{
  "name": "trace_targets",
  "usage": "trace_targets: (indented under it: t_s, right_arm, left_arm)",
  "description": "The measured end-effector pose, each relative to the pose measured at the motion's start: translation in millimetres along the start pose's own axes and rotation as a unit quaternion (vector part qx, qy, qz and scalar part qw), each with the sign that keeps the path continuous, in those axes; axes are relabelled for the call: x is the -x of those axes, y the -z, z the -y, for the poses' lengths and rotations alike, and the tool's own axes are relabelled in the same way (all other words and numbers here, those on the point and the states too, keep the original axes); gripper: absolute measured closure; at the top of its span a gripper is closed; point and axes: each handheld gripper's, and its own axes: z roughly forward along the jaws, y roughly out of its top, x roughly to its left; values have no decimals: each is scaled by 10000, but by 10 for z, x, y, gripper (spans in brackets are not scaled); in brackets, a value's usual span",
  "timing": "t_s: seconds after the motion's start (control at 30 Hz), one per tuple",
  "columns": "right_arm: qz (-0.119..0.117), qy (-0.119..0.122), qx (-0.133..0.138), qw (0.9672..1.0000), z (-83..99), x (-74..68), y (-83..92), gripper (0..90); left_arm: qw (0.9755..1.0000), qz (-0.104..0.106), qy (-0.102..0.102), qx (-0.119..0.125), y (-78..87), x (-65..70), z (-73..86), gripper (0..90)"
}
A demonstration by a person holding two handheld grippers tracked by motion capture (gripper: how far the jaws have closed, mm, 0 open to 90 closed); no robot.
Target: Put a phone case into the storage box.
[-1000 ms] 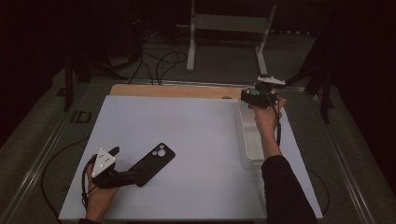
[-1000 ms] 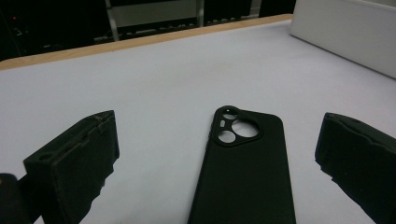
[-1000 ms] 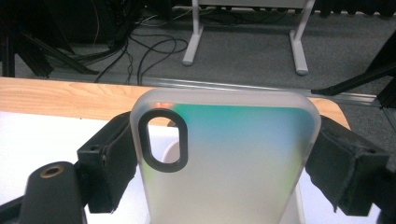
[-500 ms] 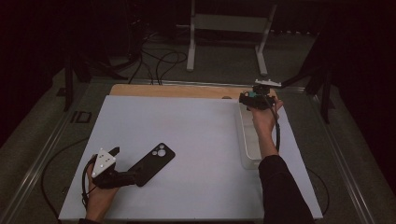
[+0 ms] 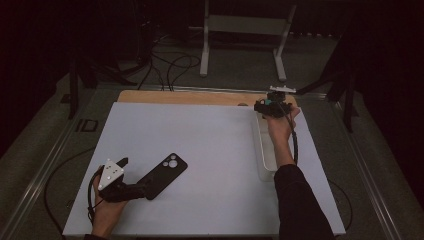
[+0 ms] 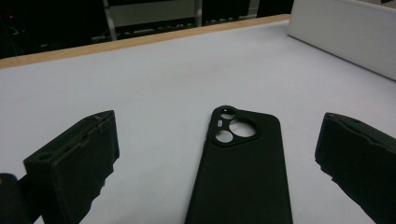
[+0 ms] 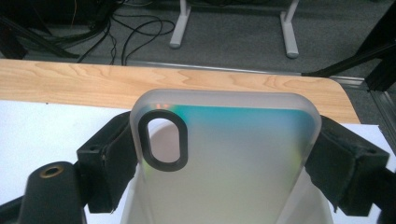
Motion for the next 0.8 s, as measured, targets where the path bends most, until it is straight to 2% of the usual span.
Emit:
trace_targets:
  t_s: [0.33,0.37,0.4,0.47,0.63,0.8]
  right_arm:
    - [82,-129,-8,9999,-16,2,-30,156]
    - [-35,-84,-6,10000,-17,5,-31,121]
    - [-35,-84,-6,10000,-17,5,-31,121]
    - [7,-22,79,10000,-23,-5,-12,92]
    - [-35,-158,217,9996,-50,16,45,88]
    - [-102,-163,283,9994,-48,47,132,88]
  left_arm:
    - [10000,-1,24,20,7,-5,1,1]
    - [10000,2,26,21,8,-6,1,1]
    - [10000,1,24,19,8,-6,1,1]
    - [10000,-1,26,13,5,-4,2,1]
    - [10000,-3,22,7,8,0,1,1]
    - [10000,-10,15,3,8,0,2,1]
